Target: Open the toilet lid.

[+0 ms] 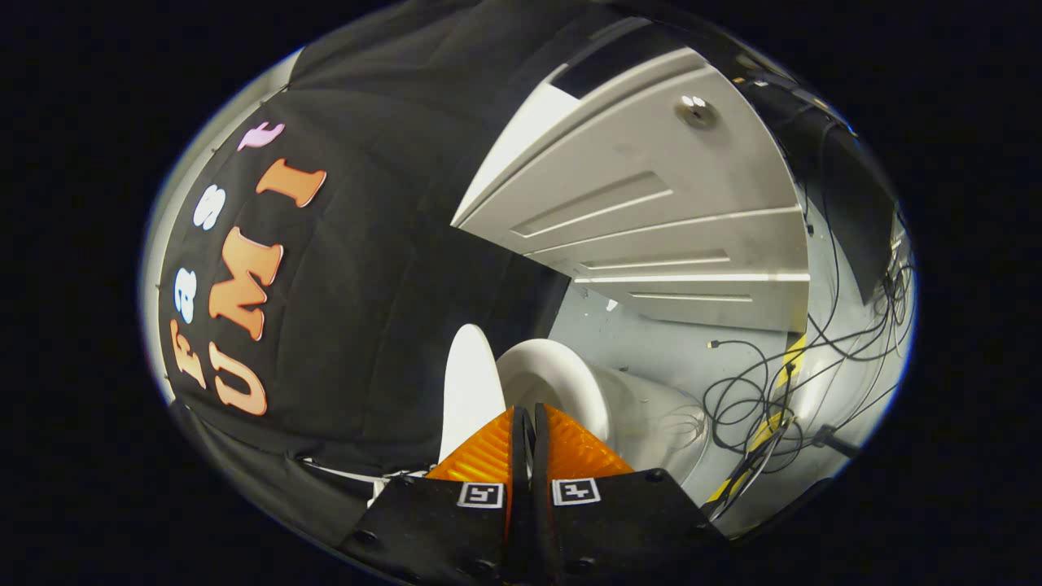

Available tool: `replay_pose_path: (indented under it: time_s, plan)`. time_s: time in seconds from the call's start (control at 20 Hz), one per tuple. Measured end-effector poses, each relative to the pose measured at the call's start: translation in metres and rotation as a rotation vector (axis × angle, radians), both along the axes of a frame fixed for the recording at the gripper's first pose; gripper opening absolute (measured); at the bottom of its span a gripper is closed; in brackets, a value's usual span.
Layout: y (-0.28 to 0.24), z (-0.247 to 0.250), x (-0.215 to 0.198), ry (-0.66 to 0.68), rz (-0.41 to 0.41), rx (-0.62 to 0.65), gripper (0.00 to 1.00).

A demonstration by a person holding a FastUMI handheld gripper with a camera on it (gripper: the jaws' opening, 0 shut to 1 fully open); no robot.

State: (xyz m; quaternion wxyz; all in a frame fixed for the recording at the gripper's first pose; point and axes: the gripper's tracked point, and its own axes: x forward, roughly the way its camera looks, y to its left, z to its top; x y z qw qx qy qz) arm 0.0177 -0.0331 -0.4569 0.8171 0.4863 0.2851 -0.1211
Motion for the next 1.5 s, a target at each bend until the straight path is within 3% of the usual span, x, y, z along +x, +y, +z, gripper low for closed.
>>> replay_pose_path:
  time_s: [0.15, 0.5, 0.8, 1.5]
  plan:
    - [0.014, 0.032, 0.008, -0.034, 0.066, -0.087, 0.08]
    - [0.045, 0.093, 0.014, -0.104, 0.065, -0.159, 0.08]
    - [0.083, 0.143, 0.015, -0.155, 0.147, -0.276, 0.08]
    - [0.163, 0.218, 0.009, -0.244, 0.256, -0.428, 0.08]
